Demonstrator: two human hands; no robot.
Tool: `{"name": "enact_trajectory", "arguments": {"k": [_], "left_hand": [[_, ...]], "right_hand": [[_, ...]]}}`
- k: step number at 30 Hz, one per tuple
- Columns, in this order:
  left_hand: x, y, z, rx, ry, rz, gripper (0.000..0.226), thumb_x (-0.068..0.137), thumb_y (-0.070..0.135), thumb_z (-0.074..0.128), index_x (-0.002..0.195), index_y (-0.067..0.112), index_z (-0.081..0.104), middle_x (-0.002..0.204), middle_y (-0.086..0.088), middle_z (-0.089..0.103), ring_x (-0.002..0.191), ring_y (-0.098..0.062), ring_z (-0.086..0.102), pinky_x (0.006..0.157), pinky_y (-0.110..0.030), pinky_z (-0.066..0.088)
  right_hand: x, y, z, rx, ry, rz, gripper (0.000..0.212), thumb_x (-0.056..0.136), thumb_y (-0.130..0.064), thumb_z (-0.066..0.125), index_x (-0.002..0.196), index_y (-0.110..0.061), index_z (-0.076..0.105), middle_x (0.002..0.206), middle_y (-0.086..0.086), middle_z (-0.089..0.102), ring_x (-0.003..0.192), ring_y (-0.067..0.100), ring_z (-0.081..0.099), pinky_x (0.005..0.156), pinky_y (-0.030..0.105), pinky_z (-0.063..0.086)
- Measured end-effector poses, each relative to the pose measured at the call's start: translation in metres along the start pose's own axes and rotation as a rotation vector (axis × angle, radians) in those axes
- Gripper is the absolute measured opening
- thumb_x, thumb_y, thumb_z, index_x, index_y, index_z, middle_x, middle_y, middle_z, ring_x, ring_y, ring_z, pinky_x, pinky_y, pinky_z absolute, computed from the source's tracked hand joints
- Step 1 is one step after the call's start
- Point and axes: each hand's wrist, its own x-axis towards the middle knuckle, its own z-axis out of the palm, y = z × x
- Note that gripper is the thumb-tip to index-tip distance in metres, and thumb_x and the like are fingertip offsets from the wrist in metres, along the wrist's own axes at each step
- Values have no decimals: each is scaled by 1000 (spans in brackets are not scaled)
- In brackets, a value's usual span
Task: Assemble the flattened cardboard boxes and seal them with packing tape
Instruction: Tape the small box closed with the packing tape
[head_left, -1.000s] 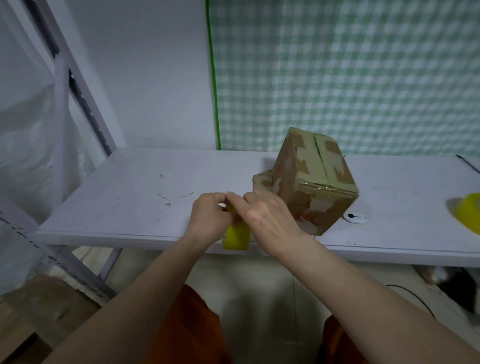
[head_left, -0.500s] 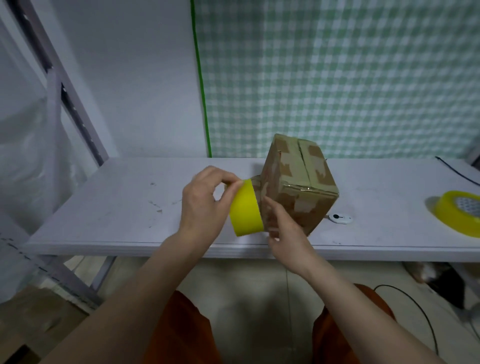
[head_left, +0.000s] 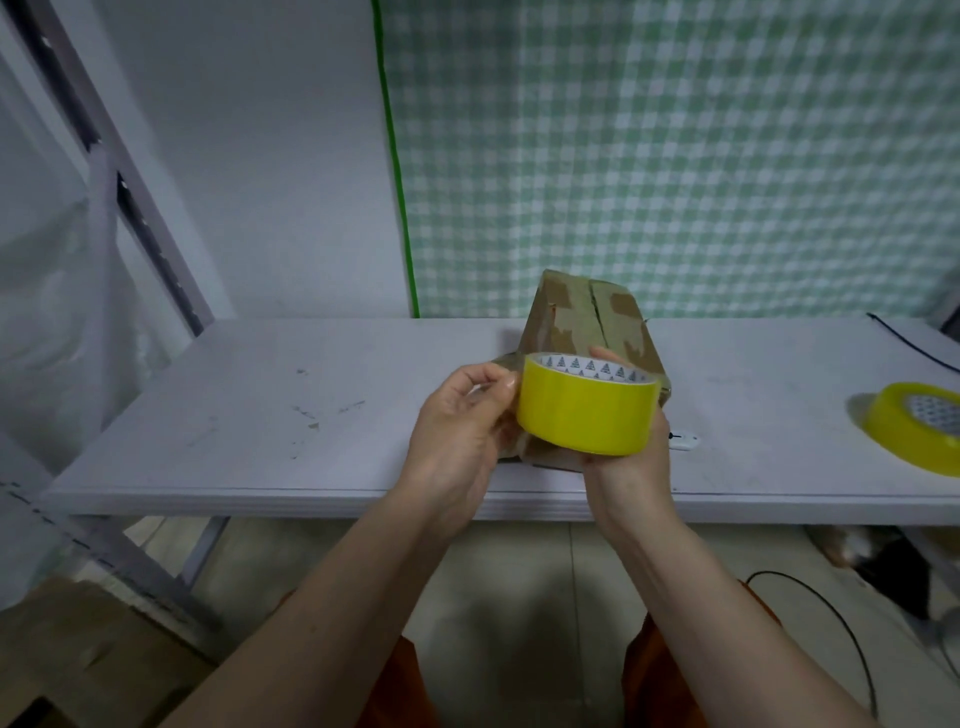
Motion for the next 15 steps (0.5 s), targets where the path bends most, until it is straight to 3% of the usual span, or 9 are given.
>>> {"name": "enact_trajectory", "arguments": {"k": [4,7,9,11,15], "left_hand": [[1,-11,2,112,107,-17,8,84,5,66,91,6,63,81,-12,70,78,-25,61,78,-40,52],[0,-18,5,-41,21,-213,41,68,14,71,106,-1,66,97,-20,71,85,-27,66,80,-37,57],[-2,-23,10,-86,-12,-312,27,68,13,70,92,1,72,91,-16,72,80,-22,67,72,-29,60],[-2,-27,15,-21,40,-295,7,80,4,67,85,2,72,84,-14,72,73,-19,67,67,-27,59],[6,-27,14,45,214,-148,8,85,0,67,80,5,70,69,-8,65,59,-12,59,65,-25,55]], "right_hand": [[-3,-8,-11,-150,8,-50,25,99,-7,44,101,-22,65,90,0,67,63,0,65,45,16,47],[-3,-8,-26,-253,11,-147,25,97,-3,48,105,-20,64,91,-3,67,67,-3,63,50,14,47],[-3,-7,-35,-298,16,-190,28,93,2,53,101,-21,65,89,-8,68,74,-3,64,57,13,49],[-1,-7,-44,-407,18,-234,30,87,7,55,100,-18,65,88,-9,67,77,-2,63,60,13,48],[16,-10,-78,-543,195,-254,40,83,19,45,108,-10,59,95,4,62,83,18,59,56,17,52]]}}
